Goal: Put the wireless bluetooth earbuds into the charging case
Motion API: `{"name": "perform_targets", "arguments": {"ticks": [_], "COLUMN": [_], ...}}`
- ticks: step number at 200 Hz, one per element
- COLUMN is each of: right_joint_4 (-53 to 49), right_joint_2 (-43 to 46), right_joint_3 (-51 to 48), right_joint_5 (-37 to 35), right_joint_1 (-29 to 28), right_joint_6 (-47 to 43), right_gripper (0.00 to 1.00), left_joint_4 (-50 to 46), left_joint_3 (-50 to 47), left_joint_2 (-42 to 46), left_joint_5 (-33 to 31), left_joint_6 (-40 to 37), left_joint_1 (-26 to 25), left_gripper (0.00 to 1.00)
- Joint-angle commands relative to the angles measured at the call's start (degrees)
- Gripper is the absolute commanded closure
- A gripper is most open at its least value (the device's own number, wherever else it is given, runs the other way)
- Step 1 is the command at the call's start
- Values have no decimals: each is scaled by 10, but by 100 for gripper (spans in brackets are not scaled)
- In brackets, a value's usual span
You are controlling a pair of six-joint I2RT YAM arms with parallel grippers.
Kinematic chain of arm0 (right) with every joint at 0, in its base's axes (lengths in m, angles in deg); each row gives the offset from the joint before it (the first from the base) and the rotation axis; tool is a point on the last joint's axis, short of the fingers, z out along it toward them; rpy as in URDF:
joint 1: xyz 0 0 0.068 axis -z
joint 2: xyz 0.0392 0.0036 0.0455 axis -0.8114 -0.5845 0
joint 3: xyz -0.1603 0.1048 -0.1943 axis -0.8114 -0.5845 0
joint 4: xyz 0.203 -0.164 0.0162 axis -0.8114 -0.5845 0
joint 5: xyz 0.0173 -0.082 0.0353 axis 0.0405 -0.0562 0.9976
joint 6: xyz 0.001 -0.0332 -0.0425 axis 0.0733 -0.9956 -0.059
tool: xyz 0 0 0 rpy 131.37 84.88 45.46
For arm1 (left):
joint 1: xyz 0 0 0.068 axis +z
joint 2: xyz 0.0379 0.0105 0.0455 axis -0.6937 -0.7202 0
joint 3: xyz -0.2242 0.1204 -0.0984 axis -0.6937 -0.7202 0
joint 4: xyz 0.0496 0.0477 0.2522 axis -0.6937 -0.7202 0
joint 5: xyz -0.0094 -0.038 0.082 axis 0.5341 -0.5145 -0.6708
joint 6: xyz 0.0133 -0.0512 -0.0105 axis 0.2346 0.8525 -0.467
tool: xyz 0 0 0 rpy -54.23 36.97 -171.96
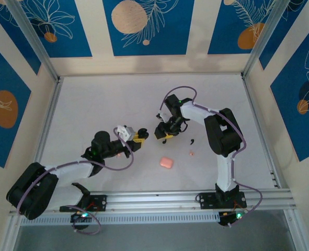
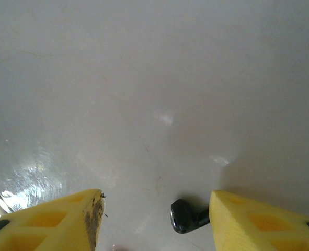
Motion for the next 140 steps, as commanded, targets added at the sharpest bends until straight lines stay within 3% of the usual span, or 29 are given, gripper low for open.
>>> {"name": "perform_targets", "arguments": {"ticks": [1,140], "right_joint_4": [-29,-118], "right_joint_2": [-2,88], "right_joint_3": [-14,-9], "right_joint_5": [-6,-71], "right_joint_1": [-4,1], "right_joint_6": [-13,-6], "right_gripper": [43,46], "left_joint_4": [-7,-38], "left_joint_3": [-5,-7], "left_joint_2": [12,38], "left_joint_5": [-3,-9], "left_joint_6": [-9,-16], "left_joint_1": [6,5], "left_gripper": [78,77]}}
